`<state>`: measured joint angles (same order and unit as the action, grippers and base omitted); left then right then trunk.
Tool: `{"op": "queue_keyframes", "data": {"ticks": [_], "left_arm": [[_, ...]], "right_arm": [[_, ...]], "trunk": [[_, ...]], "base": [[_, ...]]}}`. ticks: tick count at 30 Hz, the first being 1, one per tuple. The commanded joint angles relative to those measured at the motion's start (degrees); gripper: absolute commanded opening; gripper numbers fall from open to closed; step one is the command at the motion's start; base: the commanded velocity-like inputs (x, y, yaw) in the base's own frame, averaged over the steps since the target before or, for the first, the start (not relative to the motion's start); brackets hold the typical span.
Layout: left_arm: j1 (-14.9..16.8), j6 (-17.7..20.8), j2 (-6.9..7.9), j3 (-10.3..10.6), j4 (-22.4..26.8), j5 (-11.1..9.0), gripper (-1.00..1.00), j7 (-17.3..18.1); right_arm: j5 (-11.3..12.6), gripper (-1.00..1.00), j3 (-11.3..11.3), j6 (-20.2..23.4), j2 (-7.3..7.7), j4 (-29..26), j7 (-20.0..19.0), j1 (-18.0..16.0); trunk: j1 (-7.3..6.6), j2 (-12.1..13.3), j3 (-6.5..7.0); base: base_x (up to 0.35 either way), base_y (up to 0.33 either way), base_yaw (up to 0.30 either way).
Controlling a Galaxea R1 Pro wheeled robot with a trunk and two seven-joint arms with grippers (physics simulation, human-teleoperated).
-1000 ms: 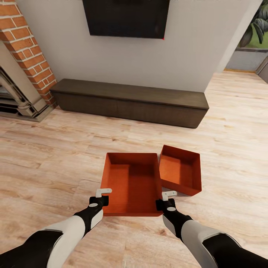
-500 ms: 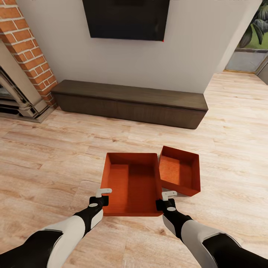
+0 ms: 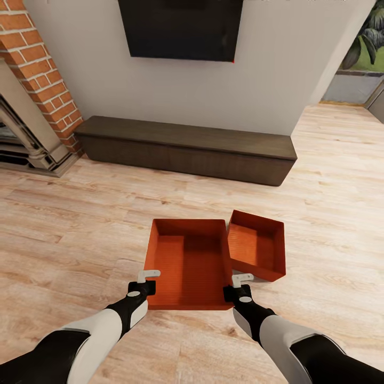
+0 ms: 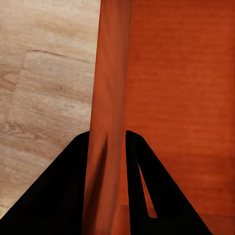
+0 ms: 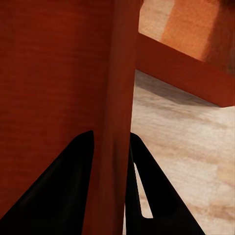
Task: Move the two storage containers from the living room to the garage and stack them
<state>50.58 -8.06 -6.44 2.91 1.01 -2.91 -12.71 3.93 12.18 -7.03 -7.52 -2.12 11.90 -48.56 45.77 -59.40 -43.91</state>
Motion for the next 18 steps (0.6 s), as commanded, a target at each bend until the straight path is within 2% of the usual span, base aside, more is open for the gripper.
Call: {"op": "queue_keyframes", "data": {"ticks": [1, 18], "left_arm": [[0.04, -0.29, 0.00, -0.97, -0.05, -0.51, -1.00, -1.09], [0.04, -0.29, 0.01, -0.97, -0.05, -0.51, -1.00, -1.09]], "right_arm": [[0.64, -1.00, -0.67, -0.27, -0.04, 0.10, 0.31, -0.04], [0.59, -1.00, -0.67, -0.27, -0.04, 0.10, 0.29, -0.04]], "trunk": [[-0.22, 0.39, 0.15], [-3.96, 7.21, 3.20]], "base": [[0.000, 0.000, 0.000], [0.000, 0.000, 0.000]]}}
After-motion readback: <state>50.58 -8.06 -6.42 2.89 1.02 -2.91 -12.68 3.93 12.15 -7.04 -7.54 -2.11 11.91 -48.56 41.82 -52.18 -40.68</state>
